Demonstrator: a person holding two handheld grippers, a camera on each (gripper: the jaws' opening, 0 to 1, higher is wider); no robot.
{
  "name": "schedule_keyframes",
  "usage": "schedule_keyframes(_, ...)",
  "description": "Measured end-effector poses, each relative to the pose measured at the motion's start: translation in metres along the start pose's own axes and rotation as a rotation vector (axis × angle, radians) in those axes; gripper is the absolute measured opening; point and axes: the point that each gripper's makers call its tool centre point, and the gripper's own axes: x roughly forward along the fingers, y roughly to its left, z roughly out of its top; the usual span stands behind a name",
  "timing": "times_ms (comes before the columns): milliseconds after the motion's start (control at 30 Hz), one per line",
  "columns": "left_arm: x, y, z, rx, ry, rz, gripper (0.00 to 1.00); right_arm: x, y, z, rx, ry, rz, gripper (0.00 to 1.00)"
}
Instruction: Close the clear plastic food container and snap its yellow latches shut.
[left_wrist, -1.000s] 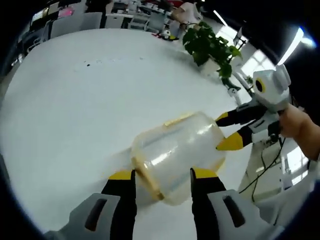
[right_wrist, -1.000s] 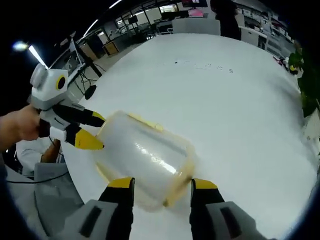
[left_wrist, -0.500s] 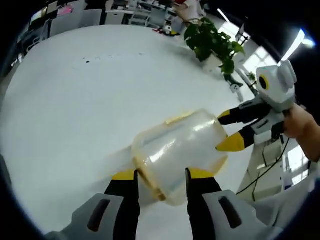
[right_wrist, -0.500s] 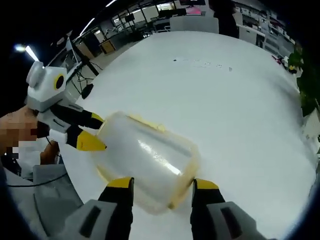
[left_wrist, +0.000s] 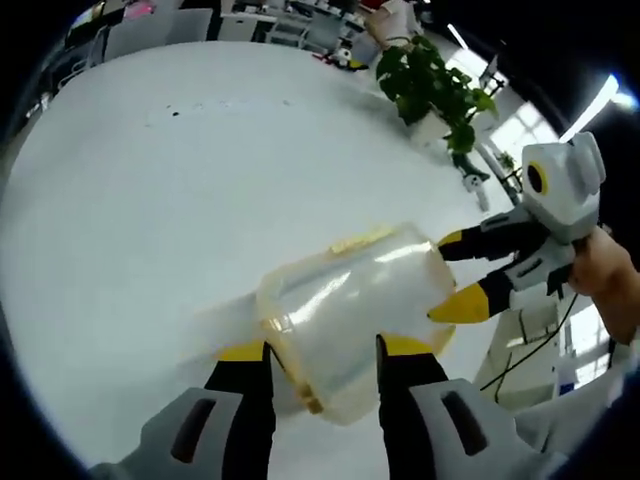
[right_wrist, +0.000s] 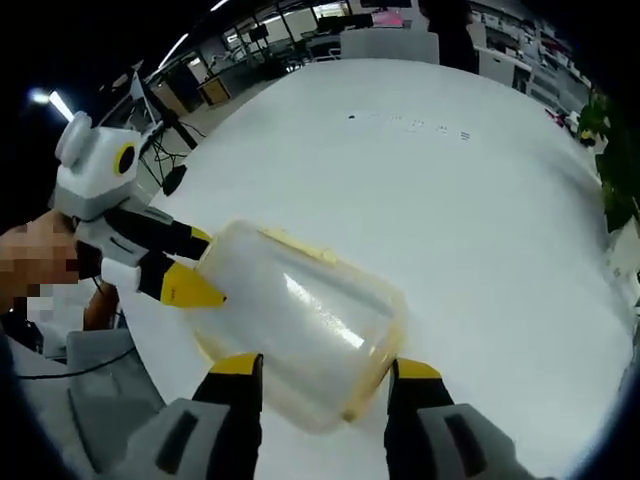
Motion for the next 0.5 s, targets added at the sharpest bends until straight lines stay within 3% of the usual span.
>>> schedule_keyframes(400,0.0003,0.0000,0.0007,-0.017,-0.025,-0.005,0.40,-0.0020,-0.0013,0.0009,0.022,-0.014,0.023,0.48)
schedule_keyframes(500,-0.0004,-0.0003,0.0022,0.018,-0.044,-0.001,0.41,-0.0023,-0.0027,0.0008,0.025,-0.023,0.028,0.48)
